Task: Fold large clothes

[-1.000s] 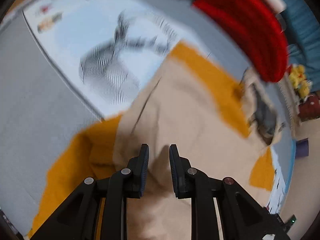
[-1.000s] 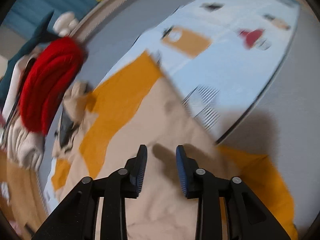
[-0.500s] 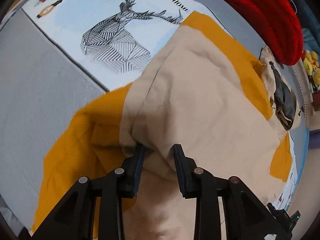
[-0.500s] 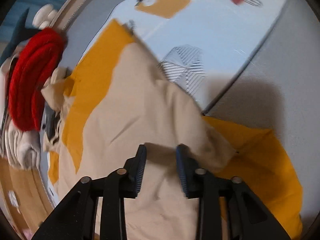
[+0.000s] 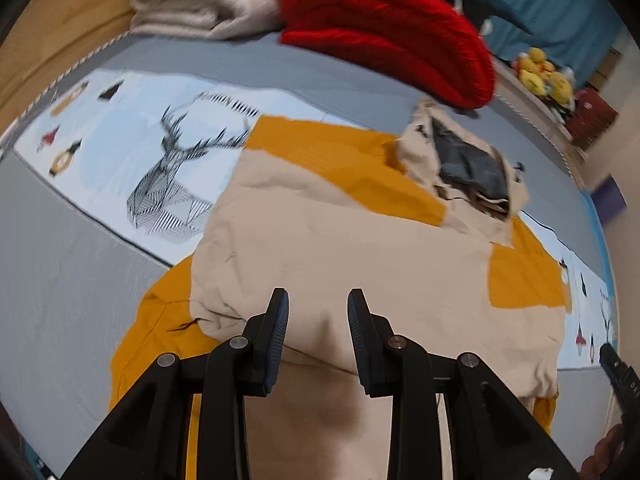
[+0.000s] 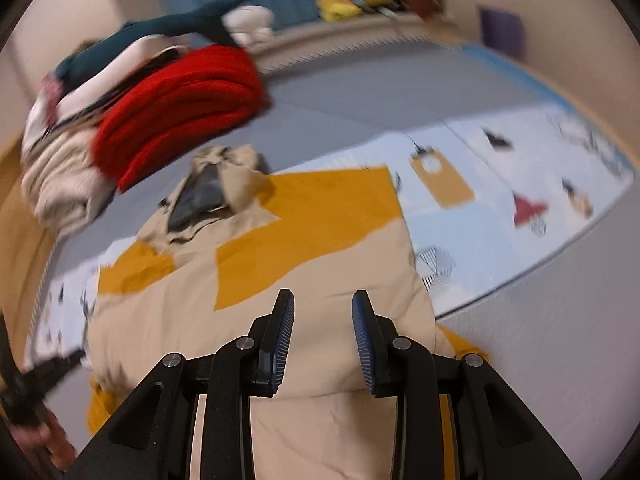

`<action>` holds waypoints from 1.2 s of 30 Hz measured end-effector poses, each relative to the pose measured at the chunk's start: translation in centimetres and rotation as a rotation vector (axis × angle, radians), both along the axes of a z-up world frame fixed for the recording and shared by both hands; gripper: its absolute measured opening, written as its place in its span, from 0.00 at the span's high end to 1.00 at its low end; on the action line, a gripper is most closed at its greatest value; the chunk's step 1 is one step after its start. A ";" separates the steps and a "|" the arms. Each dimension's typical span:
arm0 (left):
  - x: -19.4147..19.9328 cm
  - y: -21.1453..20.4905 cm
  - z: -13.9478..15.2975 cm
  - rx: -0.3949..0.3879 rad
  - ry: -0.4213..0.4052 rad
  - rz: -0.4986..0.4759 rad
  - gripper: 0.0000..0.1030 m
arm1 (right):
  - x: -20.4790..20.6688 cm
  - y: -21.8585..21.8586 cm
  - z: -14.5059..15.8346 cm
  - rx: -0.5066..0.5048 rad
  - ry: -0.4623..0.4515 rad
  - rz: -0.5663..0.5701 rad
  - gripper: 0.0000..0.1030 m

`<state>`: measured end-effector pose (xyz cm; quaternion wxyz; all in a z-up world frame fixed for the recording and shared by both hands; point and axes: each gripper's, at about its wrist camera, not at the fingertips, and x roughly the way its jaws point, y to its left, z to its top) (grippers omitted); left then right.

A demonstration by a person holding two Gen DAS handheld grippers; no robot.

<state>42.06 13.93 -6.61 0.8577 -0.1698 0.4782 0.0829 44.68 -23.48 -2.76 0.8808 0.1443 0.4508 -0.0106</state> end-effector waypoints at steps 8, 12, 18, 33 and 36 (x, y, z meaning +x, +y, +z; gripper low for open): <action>-0.1 -2.2 1.7 0.073 -0.090 -0.107 0.73 | -1.0 1.5 0.9 -0.009 -0.006 0.070 0.69; 0.7 -2.4 1.6 0.092 -0.101 -0.114 0.78 | -0.6 1.3 1.4 -0.046 -0.011 0.077 0.69; 1.3 -2.8 1.9 0.146 -0.094 -0.147 0.86 | 0.2 0.2 1.4 -0.061 0.020 0.089 0.69; 20.3 -6.1 2.3 0.152 -0.079 -0.239 0.87 | 1.7 -2.4 -0.3 -0.041 0.083 0.086 0.89; 25.4 -6.9 1.2 0.117 -0.062 -0.266 0.87 | 2.0 -2.5 -1.0 -0.039 0.107 0.080 0.88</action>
